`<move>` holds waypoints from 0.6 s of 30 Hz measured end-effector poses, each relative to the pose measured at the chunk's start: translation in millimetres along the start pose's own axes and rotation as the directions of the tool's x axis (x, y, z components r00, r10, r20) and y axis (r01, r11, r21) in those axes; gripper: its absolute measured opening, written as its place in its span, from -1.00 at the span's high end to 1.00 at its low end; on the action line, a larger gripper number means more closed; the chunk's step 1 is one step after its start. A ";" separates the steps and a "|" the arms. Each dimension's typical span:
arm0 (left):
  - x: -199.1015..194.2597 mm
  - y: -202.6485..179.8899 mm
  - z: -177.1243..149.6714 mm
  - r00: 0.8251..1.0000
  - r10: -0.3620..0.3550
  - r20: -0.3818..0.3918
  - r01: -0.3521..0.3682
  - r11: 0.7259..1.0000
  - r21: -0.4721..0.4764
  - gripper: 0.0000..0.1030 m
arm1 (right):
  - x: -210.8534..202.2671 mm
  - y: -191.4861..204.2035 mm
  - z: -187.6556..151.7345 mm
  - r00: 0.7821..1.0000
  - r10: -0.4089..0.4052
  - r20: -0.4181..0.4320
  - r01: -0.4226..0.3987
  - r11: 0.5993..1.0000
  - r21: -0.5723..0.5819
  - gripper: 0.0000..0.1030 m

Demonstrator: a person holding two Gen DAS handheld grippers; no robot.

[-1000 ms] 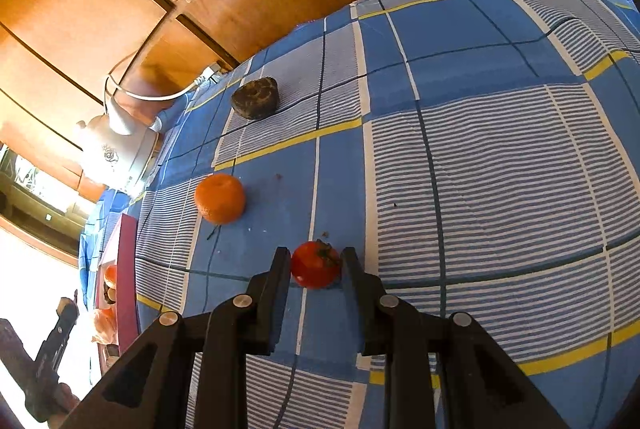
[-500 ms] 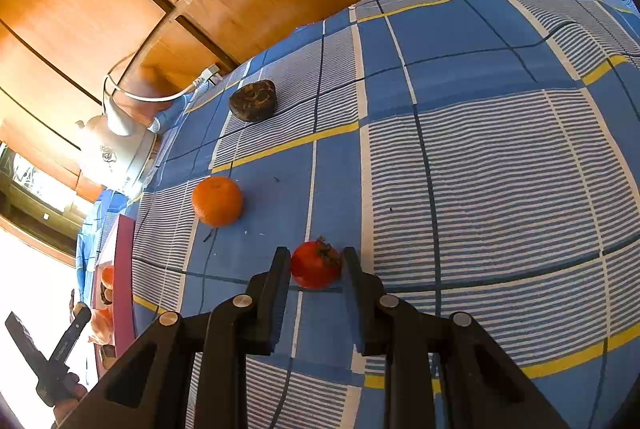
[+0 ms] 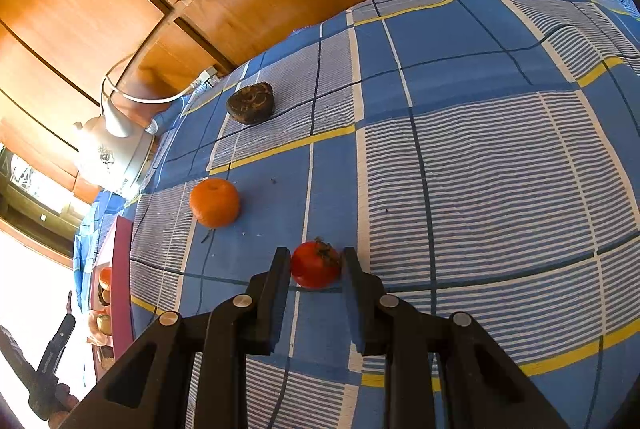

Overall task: Organize fruits
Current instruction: 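Release the log piece into the tray with the left gripper while the right gripper carries the tomato there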

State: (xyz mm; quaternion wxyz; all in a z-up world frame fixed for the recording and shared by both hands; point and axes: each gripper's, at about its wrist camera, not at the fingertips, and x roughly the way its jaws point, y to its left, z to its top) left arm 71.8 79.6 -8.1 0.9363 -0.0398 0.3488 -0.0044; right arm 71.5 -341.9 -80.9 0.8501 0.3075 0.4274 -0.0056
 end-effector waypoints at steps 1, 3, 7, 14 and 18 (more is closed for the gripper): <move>-0.7 0.0 -1.1 1.000 0.000 -0.003 0.000 1.000 0.000 0.33 | -0.5 -0.1 0.2 1.000 0.001 0.002 -0.001 1.000 0.001 0.50; -2.1 1.3 -3.8 1.000 0.001 -0.007 -0.001 1.000 -0.005 0.33 | -2.8 0.5 0.3 1.000 0.014 0.005 -0.014 1.000 0.006 0.50; -5.3 6.1 -9.2 1.000 0.013 -0.011 -0.013 1.000 -0.011 0.32 | -11.0 12.6 -0.7 0.998 0.067 0.011 -0.066 0.998 -0.024 0.50; -12.6 20.3 -12.7 0.999 0.048 0.002 -0.048 0.998 -0.028 0.32 | -13.1 76.3 -10.7 0.949 0.300 -0.091 -0.311 0.940 -0.142 0.50; -15.9 29.4 -10.9 0.998 0.064 0.012 -0.064 0.997 -0.047 0.32 | -5.7 128.0 -25.5 0.898 0.397 -0.191 -0.433 0.876 -0.213 0.50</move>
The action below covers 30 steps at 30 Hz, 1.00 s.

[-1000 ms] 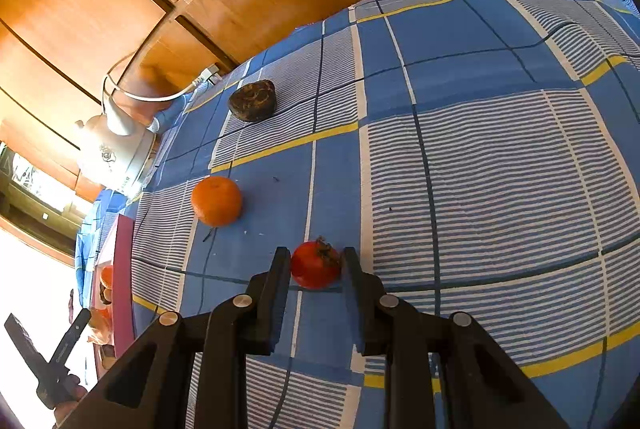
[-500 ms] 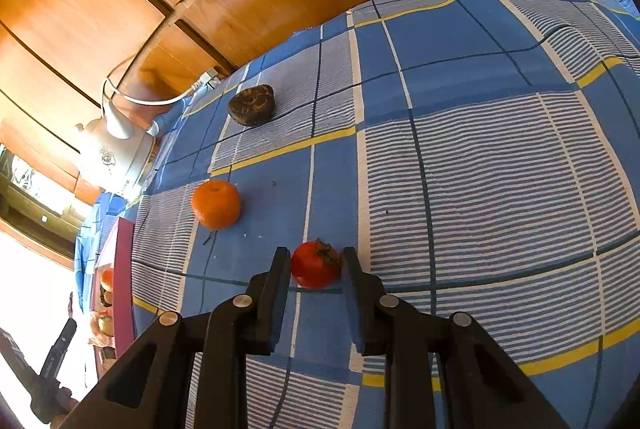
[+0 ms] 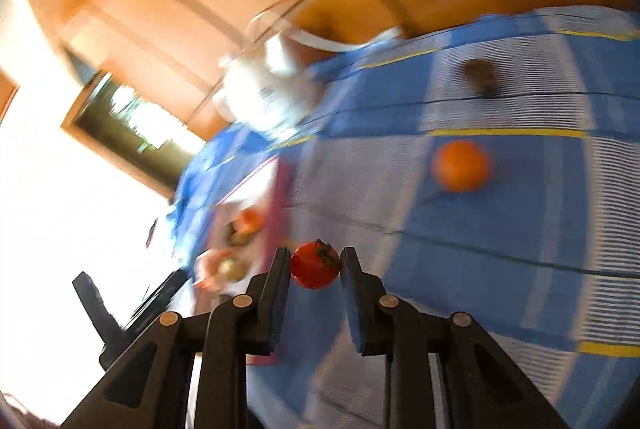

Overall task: Organize fruits
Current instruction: 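Release the log piece into the tray with the left gripper while the right gripper carries the tomato there, then move the left gripper toward the mandarin while the right gripper withdraws from the tray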

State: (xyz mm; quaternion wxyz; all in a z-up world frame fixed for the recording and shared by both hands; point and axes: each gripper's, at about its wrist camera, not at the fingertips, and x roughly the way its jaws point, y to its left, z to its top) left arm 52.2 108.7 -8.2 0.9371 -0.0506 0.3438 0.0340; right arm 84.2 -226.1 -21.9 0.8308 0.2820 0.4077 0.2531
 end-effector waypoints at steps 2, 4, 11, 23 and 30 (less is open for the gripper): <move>-0.3 4.1 0.2 1.000 0.007 0.001 -0.007 1.000 -0.009 0.32 | 15.0 18.0 -1.3 0.999 0.031 -0.038 -0.032 0.999 -0.036 0.50; 0.7 7.2 -0.1 1.000 0.013 -0.001 -0.013 1.000 -0.015 0.32 | 31.6 33.3 -3.2 0.996 0.054 -0.072 -0.058 0.997 -0.054 0.50; 8.1 16.8 -1.8 0.999 0.029 -0.022 -0.030 0.999 -0.044 0.31 | 80.1 63.9 -7.2 0.985 0.025 -0.170 -0.045 0.992 -0.114 0.50; 17.2 22.4 -8.5 0.998 0.044 -0.050 -0.047 0.997 -0.060 0.31 | 115.2 76.5 -8.0 0.980 0.028 -0.199 -0.046 0.996 -0.083 0.44; 15.5 24.9 -7.9 0.998 0.046 -0.047 -0.050 0.996 -0.071 0.31 | 86.7 65.4 -12.1 0.988 -0.059 -0.139 0.041 0.991 -0.131 0.44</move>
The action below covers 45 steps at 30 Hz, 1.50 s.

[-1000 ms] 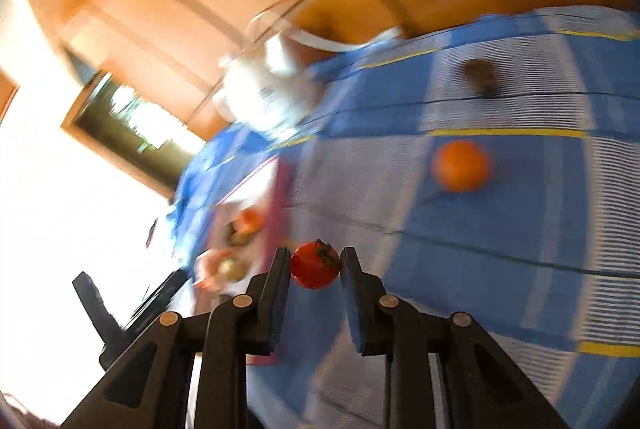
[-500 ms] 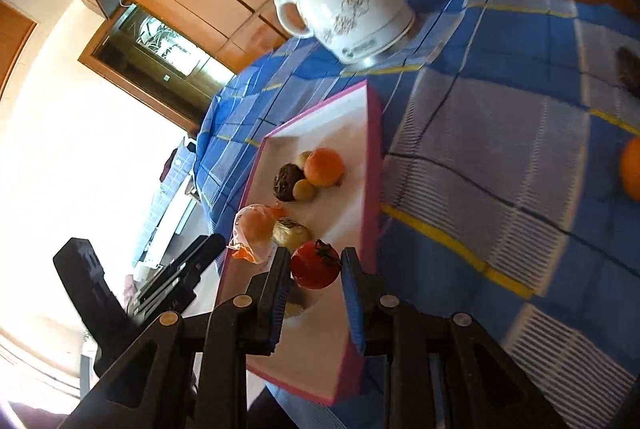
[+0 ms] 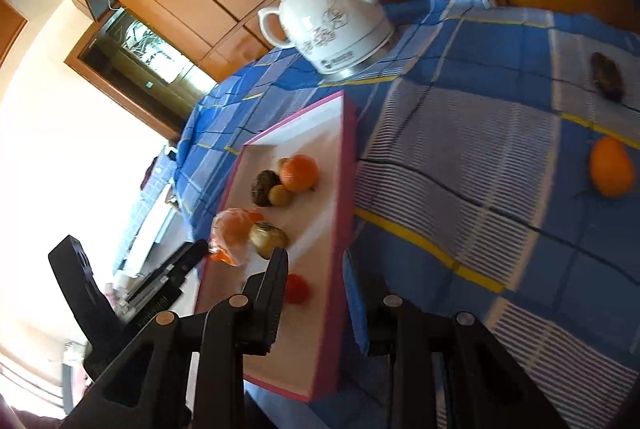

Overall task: Organize fruits
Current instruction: 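Move the left gripper toward the mandarin while the right gripper withdraws from the tray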

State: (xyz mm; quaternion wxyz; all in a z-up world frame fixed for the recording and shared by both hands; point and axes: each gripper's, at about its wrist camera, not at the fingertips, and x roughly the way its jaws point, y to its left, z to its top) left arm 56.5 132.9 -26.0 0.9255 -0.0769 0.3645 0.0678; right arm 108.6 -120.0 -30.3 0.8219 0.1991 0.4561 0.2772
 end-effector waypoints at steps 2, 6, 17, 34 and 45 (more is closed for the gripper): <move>-0.8 0.5 0.1 1.000 -0.001 0.000 0.001 1.000 0.001 0.31 | -8.0 -4.6 -4.7 0.999 -0.040 0.011 0.040 0.999 -0.013 0.44; -4.5 -1.9 -0.7 1.000 -0.016 0.004 0.016 1.000 0.003 0.29 | -23.3 -18.9 -18.4 0.993 -0.115 0.025 0.116 0.993 -0.026 0.44; -8.1 -12.3 -4.8 1.000 -0.028 0.004 0.028 0.999 0.034 0.29 | -67.5 -81.9 -47.1 0.960 -0.258 0.106 0.248 0.964 0.098 0.44; -14.8 -43.8 -8.0 0.997 -0.075 -0.003 0.075 0.991 0.113 0.26 | -114.0 -149.7 -66.1 0.874 -0.444 0.195 0.382 0.878 0.290 0.44; -22.2 -85.1 -11.7 0.990 -0.139 -0.014 0.139 0.970 0.199 0.23 | -109.6 -152.5 -70.7 0.856 -0.468 0.219 0.408 0.873 0.268 0.44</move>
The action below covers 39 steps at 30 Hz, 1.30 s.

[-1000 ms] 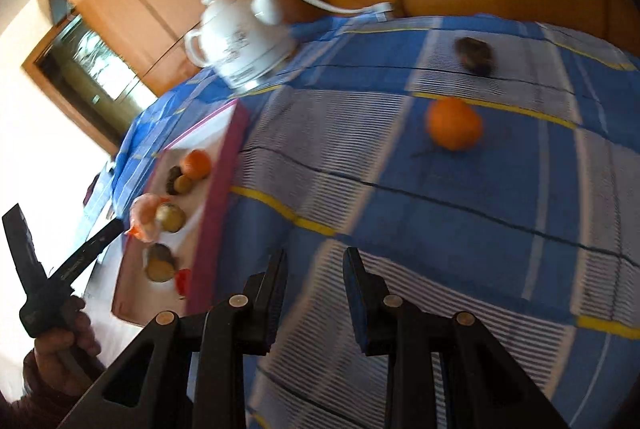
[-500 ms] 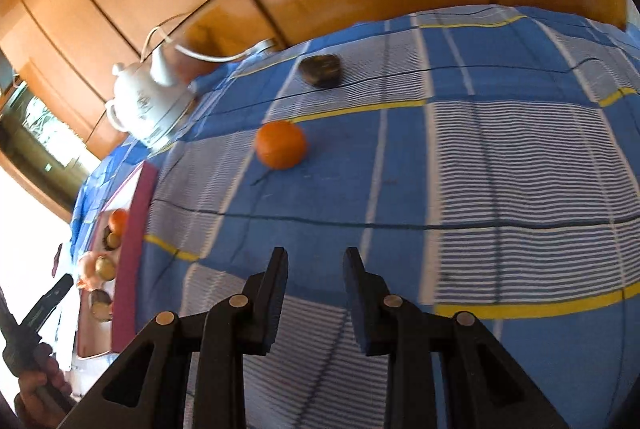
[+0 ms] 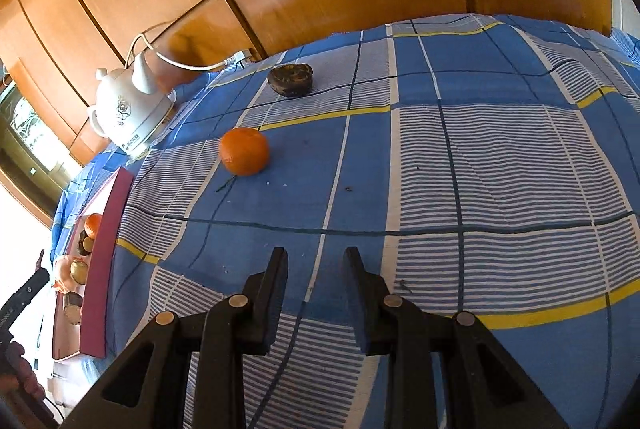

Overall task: Organize fruits
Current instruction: 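Move the left gripper toward the mandarin while the right gripper withdraws from the tray, then grasp the mandarin with the left gripper while the right gripper approaches the dark round fruit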

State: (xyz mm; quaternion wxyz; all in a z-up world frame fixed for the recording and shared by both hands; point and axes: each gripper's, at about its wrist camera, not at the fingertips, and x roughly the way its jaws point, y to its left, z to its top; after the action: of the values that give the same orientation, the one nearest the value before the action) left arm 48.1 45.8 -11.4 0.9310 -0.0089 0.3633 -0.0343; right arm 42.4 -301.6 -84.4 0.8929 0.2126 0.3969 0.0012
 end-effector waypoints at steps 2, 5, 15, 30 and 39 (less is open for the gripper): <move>0.4 -7.0 0.5 1.000 -0.010 -0.002 0.011 1.000 0.013 0.22 | 0.0 0.2 -0.8 1.000 0.000 0.005 0.000 1.000 -0.005 0.44; 0.9 -16.9 -0.4 1.000 -0.024 -0.006 0.024 0.999 0.035 0.22 | -0.2 0.0 -3.1 1.000 0.001 0.017 -0.001 1.000 -0.011 0.44; 3.8 -44.0 -2.5 0.998 -0.062 -0.025 0.064 0.994 0.088 0.22 | -1.0 -3.5 -9.0 0.999 0.018 0.050 -0.017 1.000 -0.012 0.44; 12.0 -84.3 5.1 0.990 -0.128 -0.052 0.135 0.980 0.145 0.15 | -1.1 -8.1 -11.0 0.997 0.044 0.064 -0.045 0.999 0.012 0.43; 28.6 -107.5 10.5 0.981 -0.167 -0.103 0.182 0.972 0.151 0.04 | -0.9 -10.3 -11.9 0.996 0.057 0.071 -0.059 0.998 0.024 0.43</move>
State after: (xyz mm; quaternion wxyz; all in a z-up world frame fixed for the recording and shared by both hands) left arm 70.0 -63.5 -18.5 0.9049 0.0353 0.3984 -0.1454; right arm 31.7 -306.6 -94.7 0.9031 0.2354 0.3589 0.0146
